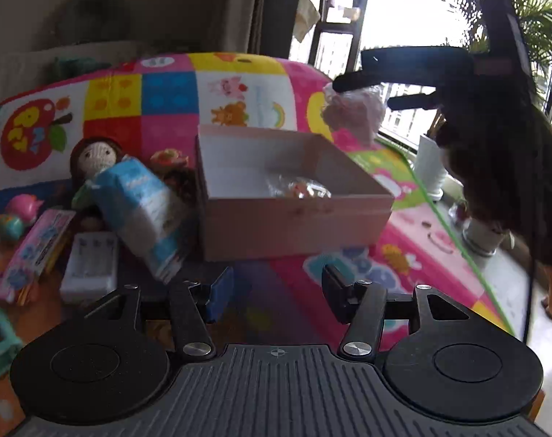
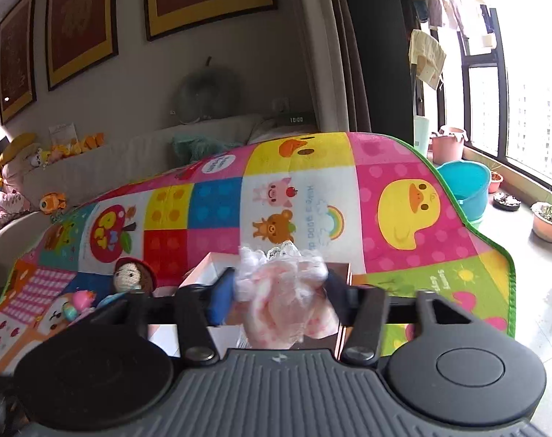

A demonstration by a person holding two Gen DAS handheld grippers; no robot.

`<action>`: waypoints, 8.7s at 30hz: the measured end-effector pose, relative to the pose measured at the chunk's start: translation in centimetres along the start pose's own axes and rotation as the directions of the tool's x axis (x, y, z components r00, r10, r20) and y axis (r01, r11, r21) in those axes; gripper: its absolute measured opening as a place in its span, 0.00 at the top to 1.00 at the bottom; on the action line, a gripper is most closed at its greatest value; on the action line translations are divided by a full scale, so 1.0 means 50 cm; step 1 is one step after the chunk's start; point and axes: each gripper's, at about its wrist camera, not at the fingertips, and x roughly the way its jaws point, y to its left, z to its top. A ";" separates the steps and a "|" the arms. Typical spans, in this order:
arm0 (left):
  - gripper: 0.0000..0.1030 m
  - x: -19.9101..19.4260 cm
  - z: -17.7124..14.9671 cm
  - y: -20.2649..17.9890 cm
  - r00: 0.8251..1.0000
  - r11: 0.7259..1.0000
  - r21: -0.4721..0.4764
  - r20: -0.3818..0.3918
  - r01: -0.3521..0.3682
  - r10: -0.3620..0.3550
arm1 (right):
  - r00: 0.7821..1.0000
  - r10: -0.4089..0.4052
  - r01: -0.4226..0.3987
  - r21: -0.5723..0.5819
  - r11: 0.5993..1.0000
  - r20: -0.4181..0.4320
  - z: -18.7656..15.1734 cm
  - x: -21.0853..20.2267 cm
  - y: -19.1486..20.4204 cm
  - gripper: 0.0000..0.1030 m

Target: Organize objects

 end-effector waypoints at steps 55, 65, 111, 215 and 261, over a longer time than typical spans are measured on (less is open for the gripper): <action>0.53 -0.097 -0.019 0.335 0.991 0.917 -0.375 -0.047 -0.133 0.124 | 0.888 0.265 -0.396 -0.331 0.857 -0.376 -0.249 0.091 0.464 0.65; 0.53 -0.098 -0.088 0.186 0.992 0.969 -0.242 -0.129 -0.047 0.016 | 0.895 0.147 -0.333 -0.409 0.850 -0.422 -0.310 -0.121 0.296 0.60; 0.56 0.096 0.160 0.025 0.995 0.992 -0.114 0.087 0.052 -0.043 | 0.998 0.046 -0.044 0.056 0.997 -0.046 -0.166 -0.166 -0.030 0.54; 0.40 0.066 0.063 0.156 0.984 0.988 0.154 -0.174 -0.010 0.037 | 0.942 0.116 -0.134 -0.037 0.990 -0.314 -0.312 -0.069 0.139 0.00; 0.45 -0.279 -0.107 0.397 0.915 0.800 -0.512 0.060 -0.314 0.398 | 0.781 0.380 -0.572 -0.323 0.754 -0.496 -0.308 -0.016 0.569 0.72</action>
